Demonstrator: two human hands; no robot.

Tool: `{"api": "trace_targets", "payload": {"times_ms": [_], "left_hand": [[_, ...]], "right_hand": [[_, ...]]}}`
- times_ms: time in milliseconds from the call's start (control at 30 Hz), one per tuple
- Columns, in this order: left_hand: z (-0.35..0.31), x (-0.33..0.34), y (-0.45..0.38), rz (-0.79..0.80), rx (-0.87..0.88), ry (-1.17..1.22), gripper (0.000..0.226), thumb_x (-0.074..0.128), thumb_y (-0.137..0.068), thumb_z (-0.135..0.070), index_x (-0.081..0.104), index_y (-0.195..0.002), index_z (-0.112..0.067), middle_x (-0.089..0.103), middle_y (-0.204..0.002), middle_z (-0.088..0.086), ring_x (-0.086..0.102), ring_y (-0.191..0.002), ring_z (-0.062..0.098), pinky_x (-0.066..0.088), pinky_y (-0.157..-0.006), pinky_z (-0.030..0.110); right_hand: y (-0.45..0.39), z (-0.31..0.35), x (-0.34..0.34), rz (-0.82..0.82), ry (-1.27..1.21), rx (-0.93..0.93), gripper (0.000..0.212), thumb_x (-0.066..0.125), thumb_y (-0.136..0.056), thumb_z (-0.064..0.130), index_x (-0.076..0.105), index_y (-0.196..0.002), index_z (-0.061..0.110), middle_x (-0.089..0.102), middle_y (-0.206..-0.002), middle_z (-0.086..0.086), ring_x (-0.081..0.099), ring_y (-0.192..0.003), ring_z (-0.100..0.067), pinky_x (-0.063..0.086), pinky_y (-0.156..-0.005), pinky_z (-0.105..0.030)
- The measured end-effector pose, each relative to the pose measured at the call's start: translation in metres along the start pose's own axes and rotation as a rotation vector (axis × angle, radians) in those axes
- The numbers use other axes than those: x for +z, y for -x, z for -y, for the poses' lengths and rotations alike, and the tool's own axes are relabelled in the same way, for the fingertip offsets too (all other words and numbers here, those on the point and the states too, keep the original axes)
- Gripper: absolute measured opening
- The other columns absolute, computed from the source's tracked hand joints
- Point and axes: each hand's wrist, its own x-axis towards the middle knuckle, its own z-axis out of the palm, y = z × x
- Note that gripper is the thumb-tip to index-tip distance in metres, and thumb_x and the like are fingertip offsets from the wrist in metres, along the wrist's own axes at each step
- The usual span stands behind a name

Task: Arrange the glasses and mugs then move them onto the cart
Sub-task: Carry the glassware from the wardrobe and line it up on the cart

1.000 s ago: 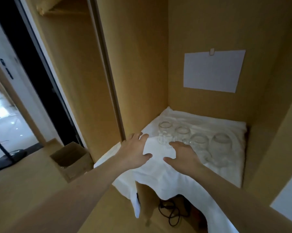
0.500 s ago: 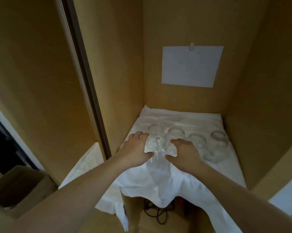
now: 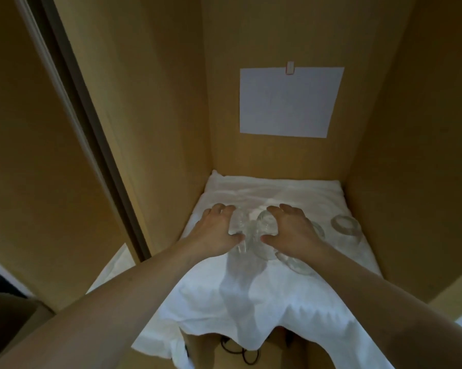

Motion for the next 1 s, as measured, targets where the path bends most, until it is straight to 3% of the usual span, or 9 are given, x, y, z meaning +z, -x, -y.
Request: {"api": "trace_targets", "payload": {"times_ms": [100, 233, 333, 400, 500, 667, 1000], "left_hand": [[-0.002, 0.006, -0.022, 0.046, -0.014, -0.007, 0.079, 0.07, -0.089, -0.046, 0.033, -0.153, -0.019, 0.034, -0.154, 0.009, 0.035, -0.139, 0.034, 0.033, -0.111, 0.036], [-0.003, 0.02, -0.051, 0.109, -0.074, -0.001, 0.09, 0.073, -0.086, -0.05, 0.025, -0.157, -0.022, 0.024, -0.16, 0.011, 0.032, -0.142, 0.036, 0.036, -0.113, 0.041], [0.0, 0.027, -0.074, 0.216, -0.148, 0.037, 0.104, 0.083, -0.077, -0.042, 0.02, -0.159, -0.028, 0.016, -0.16, 0.009, 0.03, -0.144, 0.037, 0.039, -0.113, 0.044], [0.002, 0.029, -0.086, 0.288, -0.191, 0.084, 0.108, 0.089, -0.067, -0.035, 0.025, -0.155, -0.032, 0.026, -0.147, 0.008, 0.041, -0.134, 0.035, 0.046, -0.108, 0.044], [-0.001, 0.033, -0.096, 0.29, -0.203, 0.019, 0.088, 0.089, -0.06, -0.033, 0.038, -0.131, -0.029, 0.038, -0.12, 0.005, 0.055, -0.108, 0.032, 0.055, -0.091, 0.043], [0.001, 0.039, -0.097, 0.2, -0.152, -0.084, 0.081, 0.087, -0.057, -0.034, 0.038, -0.121, -0.027, 0.038, -0.11, 0.004, 0.057, -0.094, 0.03, 0.054, -0.074, 0.036], [0.009, 0.039, -0.102, 0.175, -0.113, -0.101, 0.084, 0.087, -0.055, -0.038, 0.038, -0.123, -0.028, 0.039, -0.11, 0.003, 0.055, -0.092, 0.03, 0.052, -0.073, 0.036]], "right_hand": [[-0.019, -0.006, 0.003, 0.043, 0.004, -0.007, 0.089, 0.074, -0.083, 0.047, 0.028, -0.157, 0.027, 0.028, -0.16, -0.011, 0.027, -0.145, -0.033, 0.034, -0.114, -0.039], [-0.047, -0.009, 0.01, 0.191, 0.02, -0.008, 0.1, 0.079, -0.079, 0.043, 0.021, -0.158, 0.028, 0.025, -0.158, -0.012, 0.031, -0.142, -0.035, 0.039, -0.11, -0.042], [-0.064, -0.007, 0.013, 0.295, 0.146, -0.029, 0.098, 0.082, -0.075, 0.035, 0.025, -0.154, 0.028, 0.035, -0.142, -0.01, 0.046, -0.127, -0.034, 0.048, -0.094, -0.038], [-0.075, -0.007, 0.012, 0.332, 0.195, -0.042, 0.088, 0.085, -0.073, 0.029, 0.034, -0.145, 0.026, 0.039, -0.129, -0.009, 0.055, -0.112, -0.032, 0.049, -0.08, -0.036], [-0.091, -0.007, 0.005, 0.421, 0.202, -0.042, 0.085, 0.089, -0.067, 0.028, 0.04, -0.136, 0.024, 0.046, -0.115, -0.005, 0.055, -0.096, -0.025, 0.046, -0.072, -0.032], [-0.113, -0.004, 0.002, 0.536, 0.208, -0.058, 0.093, 0.092, -0.062, 0.032, 0.042, -0.14, 0.022, 0.057, -0.12, 0.001, 0.059, -0.102, -0.02, 0.055, -0.081, -0.031], [-0.126, -0.002, 0.008, 0.559, 0.198, -0.071, 0.099, 0.093, -0.06, 0.033, 0.041, -0.144, 0.02, 0.056, -0.132, -0.002, 0.06, -0.112, -0.023, 0.055, -0.09, -0.034]]}}
